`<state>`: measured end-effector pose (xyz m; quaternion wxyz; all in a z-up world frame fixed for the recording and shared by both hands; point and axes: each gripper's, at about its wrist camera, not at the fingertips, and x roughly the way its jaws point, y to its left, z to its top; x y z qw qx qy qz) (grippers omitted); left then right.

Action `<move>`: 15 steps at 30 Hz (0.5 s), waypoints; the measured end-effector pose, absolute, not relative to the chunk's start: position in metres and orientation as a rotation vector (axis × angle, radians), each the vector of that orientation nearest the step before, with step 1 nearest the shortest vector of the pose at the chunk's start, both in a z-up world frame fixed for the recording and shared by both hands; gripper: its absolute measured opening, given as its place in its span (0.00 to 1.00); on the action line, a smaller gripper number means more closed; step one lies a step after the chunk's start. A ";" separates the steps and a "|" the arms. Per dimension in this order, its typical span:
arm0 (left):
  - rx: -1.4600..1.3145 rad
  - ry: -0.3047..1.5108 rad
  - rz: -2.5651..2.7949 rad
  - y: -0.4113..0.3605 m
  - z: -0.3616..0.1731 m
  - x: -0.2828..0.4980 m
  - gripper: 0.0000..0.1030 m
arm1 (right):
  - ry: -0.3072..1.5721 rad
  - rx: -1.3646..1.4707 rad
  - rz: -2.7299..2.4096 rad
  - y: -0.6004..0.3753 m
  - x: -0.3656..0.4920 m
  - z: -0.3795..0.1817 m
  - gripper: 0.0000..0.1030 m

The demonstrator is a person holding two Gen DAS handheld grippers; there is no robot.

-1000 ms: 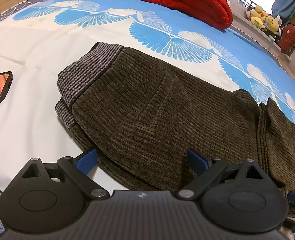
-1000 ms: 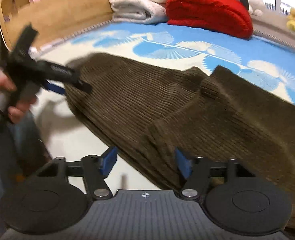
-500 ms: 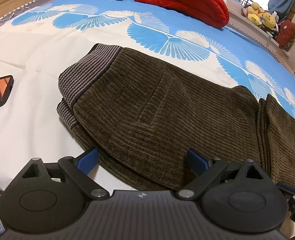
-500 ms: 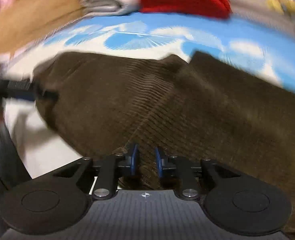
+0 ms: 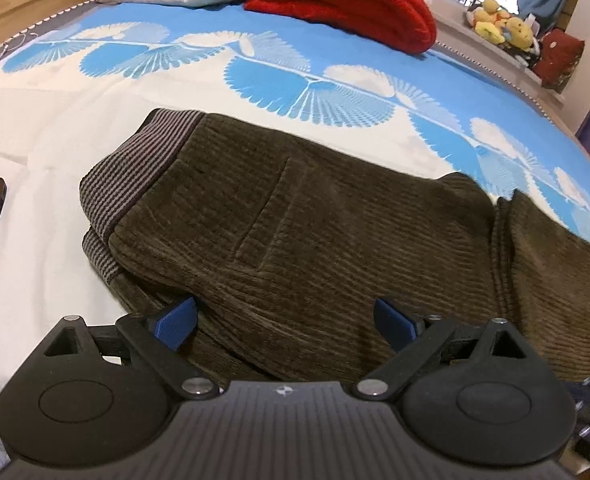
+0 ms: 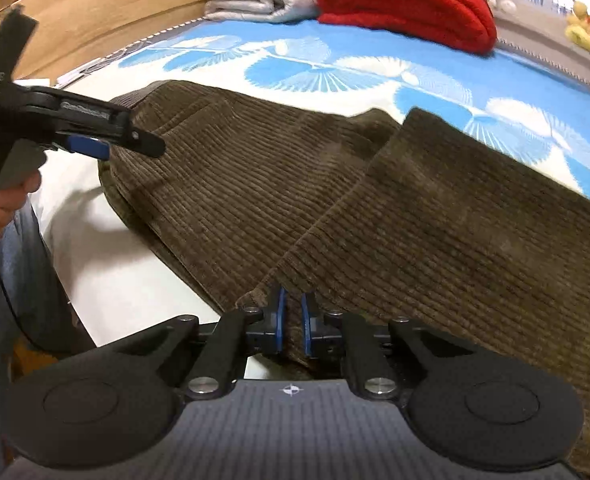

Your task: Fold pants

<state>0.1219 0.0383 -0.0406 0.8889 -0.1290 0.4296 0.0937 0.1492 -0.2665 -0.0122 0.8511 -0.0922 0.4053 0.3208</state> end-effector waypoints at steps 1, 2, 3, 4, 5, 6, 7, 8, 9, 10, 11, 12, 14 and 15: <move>-0.269 0.895 0.195 0.039 -0.043 0.123 0.94 | 0.850 -0.170 0.667 -0.269 0.152 -0.012 0.11; -0.273 0.897 0.194 0.040 -0.045 0.124 0.94 | 0.852 -0.143 0.657 -0.271 0.157 -0.009 0.11; -0.272 0.899 0.196 0.040 -0.047 0.125 0.94 | 0.851 -0.124 0.649 -0.274 0.162 -0.005 0.11; -0.268 0.903 0.196 0.039 -0.049 0.126 0.94 | 0.829 -0.099 0.628 -0.278 0.168 0.001 0.13; -0.264 0.905 0.195 0.039 -0.050 0.126 0.97 | 0.804 -0.080 0.610 -0.281 0.173 0.008 0.16; -0.259 0.907 0.189 0.039 -0.052 0.127 0.99 | 0.785 -0.063 0.595 -0.284 0.179 0.012 0.17; -0.256 0.910 0.183 0.039 -0.053 0.127 0.99 | 0.756 -0.028 0.568 -0.290 0.189 0.019 0.20; -0.251 0.915 0.180 0.039 -0.055 0.127 0.99 | 0.734 0.004 0.549 -0.293 0.197 0.025 0.20; -0.249 0.919 0.178 0.040 -0.057 0.127 0.99 | 0.716 0.032 0.528 -0.296 0.207 0.029 0.20; -0.249 0.925 0.176 0.040 -0.058 0.128 0.99 | 0.705 0.056 0.505 -0.296 0.221 0.033 0.20; -0.252 0.930 0.174 0.042 -0.059 0.129 0.99 | 0.707 0.070 0.495 -0.293 0.234 0.035 0.20; -0.256 0.935 0.169 0.043 -0.061 0.129 0.99 | 0.715 0.075 0.499 -0.288 0.248 0.035 0.20; -0.265 0.941 0.159 0.046 -0.062 0.129 0.99 | 0.750 0.054 0.515 -0.273 0.274 0.028 0.19; -0.268 0.942 0.152 0.048 -0.062 0.129 0.99 | 0.771 0.037 0.507 -0.264 0.288 0.021 0.17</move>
